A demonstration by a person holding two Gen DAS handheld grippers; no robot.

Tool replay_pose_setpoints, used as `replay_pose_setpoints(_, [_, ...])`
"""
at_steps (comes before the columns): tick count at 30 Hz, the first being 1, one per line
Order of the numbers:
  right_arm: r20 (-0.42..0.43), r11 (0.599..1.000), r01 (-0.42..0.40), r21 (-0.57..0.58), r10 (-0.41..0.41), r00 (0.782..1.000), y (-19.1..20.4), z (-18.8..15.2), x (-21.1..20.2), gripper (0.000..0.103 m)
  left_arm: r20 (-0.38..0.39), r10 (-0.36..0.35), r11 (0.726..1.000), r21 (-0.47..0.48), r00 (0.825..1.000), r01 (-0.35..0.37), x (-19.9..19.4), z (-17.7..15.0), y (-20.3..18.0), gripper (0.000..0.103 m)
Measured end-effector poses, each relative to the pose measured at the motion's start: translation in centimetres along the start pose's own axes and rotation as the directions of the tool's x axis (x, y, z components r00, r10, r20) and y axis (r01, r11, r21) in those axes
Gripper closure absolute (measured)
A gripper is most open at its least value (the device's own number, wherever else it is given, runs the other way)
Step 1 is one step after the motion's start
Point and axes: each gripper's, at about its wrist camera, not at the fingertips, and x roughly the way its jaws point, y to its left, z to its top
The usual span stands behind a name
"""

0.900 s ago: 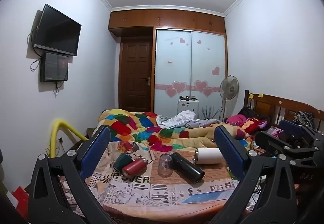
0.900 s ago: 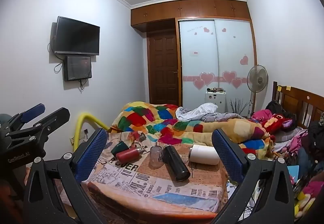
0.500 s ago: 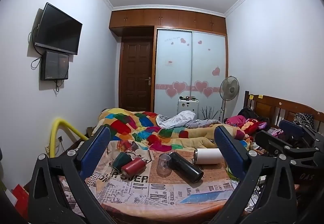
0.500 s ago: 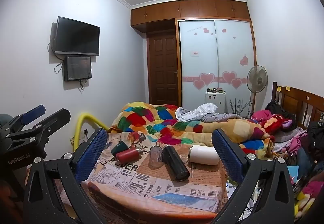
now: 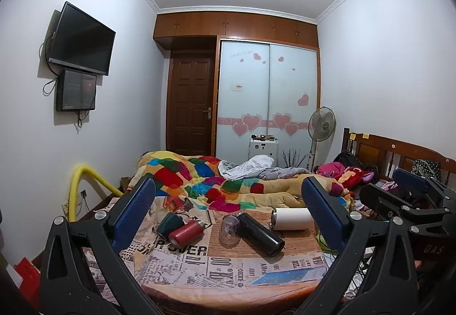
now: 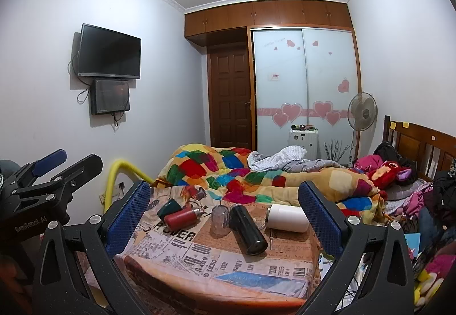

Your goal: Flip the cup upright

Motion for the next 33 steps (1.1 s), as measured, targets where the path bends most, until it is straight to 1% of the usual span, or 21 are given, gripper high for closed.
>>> replay_pose_setpoints(33, [-0.011, 1.0, -0.01, 0.009, 0.01, 1.0, -0.06, -0.52, 0.59, 0.0, -0.004, 0.022, 1.0, -0.001, 1.0, -0.022, 0.55, -0.15, 0.63, 0.0])
